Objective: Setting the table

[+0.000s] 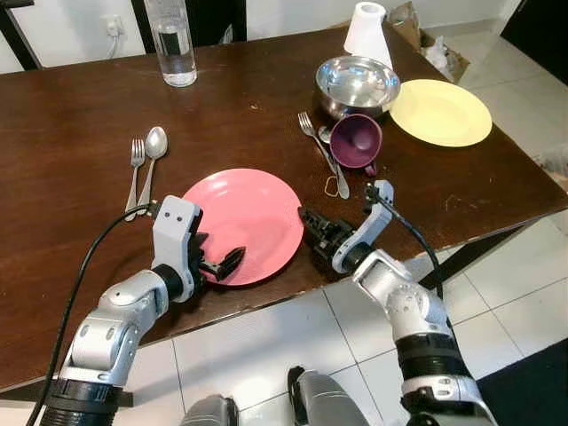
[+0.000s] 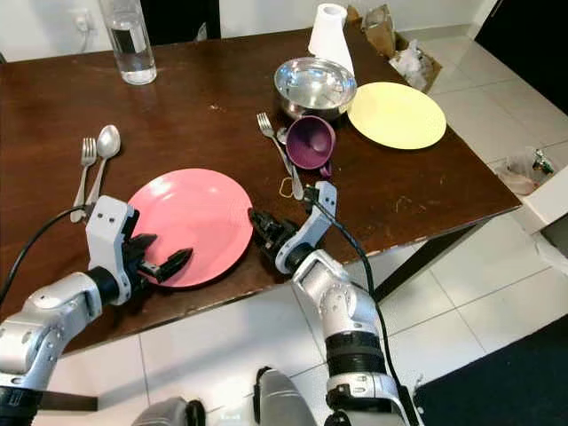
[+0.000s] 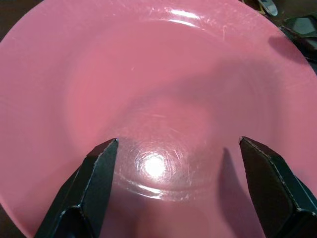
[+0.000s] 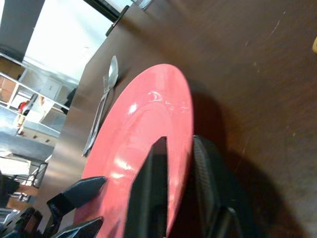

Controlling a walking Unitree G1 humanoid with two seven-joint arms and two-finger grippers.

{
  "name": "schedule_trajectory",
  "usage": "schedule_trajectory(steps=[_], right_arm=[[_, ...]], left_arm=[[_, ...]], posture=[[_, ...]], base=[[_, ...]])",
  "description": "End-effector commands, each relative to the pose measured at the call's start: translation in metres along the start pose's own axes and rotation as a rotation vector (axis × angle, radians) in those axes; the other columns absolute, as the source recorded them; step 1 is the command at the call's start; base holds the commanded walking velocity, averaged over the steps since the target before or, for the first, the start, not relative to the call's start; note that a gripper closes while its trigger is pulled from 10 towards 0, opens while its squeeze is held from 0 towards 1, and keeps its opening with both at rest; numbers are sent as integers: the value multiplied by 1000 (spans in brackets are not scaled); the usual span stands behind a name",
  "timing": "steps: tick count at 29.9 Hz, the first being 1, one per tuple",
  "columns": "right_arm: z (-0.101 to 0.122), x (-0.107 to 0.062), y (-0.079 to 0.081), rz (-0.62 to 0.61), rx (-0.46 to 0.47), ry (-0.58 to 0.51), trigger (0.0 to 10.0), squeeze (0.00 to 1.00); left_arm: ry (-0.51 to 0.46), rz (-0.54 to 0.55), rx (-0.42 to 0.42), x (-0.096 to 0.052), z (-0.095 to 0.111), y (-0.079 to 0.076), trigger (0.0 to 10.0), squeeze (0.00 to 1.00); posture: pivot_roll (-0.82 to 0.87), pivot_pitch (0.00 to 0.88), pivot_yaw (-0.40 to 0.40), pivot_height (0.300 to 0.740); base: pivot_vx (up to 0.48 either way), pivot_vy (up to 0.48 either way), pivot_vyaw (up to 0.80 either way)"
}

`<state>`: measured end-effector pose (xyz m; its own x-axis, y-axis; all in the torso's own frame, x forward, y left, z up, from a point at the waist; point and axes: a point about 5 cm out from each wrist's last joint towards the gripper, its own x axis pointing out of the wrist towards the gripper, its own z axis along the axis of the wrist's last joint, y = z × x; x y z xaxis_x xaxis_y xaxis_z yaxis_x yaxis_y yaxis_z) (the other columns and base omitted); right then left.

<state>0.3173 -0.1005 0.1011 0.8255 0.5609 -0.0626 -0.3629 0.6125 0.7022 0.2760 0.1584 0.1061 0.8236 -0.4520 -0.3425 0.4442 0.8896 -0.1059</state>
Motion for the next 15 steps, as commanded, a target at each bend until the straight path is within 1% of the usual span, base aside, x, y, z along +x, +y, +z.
schedule_trajectory(steps=[1, 4, 5, 6, 7, 8, 9, 11, 12, 14, 15], right_arm=[[-1, -2, 1, 12, 5, -4, 10000, 1000], [-1, -4, 0, 14, 14, 0, 10000, 1000], [-2, -7, 0, 26, 33, 12, 10000, 918], [-2, -7, 0, 26, 33, 12, 10000, 918], [-3, -8, 1, 38, 46, 23, 10000, 706], [-3, -8, 1, 38, 46, 23, 10000, 706], [-5, -9, 2, 49, 58, 35, 10000, 0], [-14, -9, 5, 72, 107, 77, 10000, 0], [-14, -9, 5, 72, 107, 77, 10000, 0], [-25, -7, 7, 69, 142, 116, 10000, 0], [-25, -7, 7, 69, 142, 116, 10000, 0]], left_arm=[[130, 16, -41, 0, -29, 0, 10000, 0], [128, 14, -40, 1, -29, 0, 10000, 0], [126, 12, -38, 2, -29, -1, 10000, 0], [126, 12, -38, 2, -29, -1, 10000, 0], [125, 10, -36, 2, -29, -1, 10000, 0], [125, 10, -36, 2, -29, -1, 10000, 0], [125, 9, -36, 2, -30, -1, 10000, 0], [128, 11, -36, 1, -32, -1, 10000, 0], [128, 11, -36, 1, -32, -1, 10000, 0], [132, 17, -40, -1, -35, 1, 10000, 0], [132, 17, -40, -1, -35, 1, 10000, 0]], posture=[[-101, 88, -6, 740], [-107, 87, -4, 740], [-109, 87, -4, 740], [-109, 87, -4, 740], [-111, 87, -3, 740], [-111, 87, -3, 740], [-111, 87, -3, 740], [-108, 89, -5, 740], [-108, 89, -5, 740], [-104, 91, -6, 740], [-104, 91, -6, 740]], base=[[0, 0, 0], [0, 0, 0], [0, 0, 0], [0, 0, 0], [0, 0, 0], [0, 0, 0], [0, 0, 0], [0, 0, 0], [0, 0, 0], [0, 0, 0], [0, 0, 0]])
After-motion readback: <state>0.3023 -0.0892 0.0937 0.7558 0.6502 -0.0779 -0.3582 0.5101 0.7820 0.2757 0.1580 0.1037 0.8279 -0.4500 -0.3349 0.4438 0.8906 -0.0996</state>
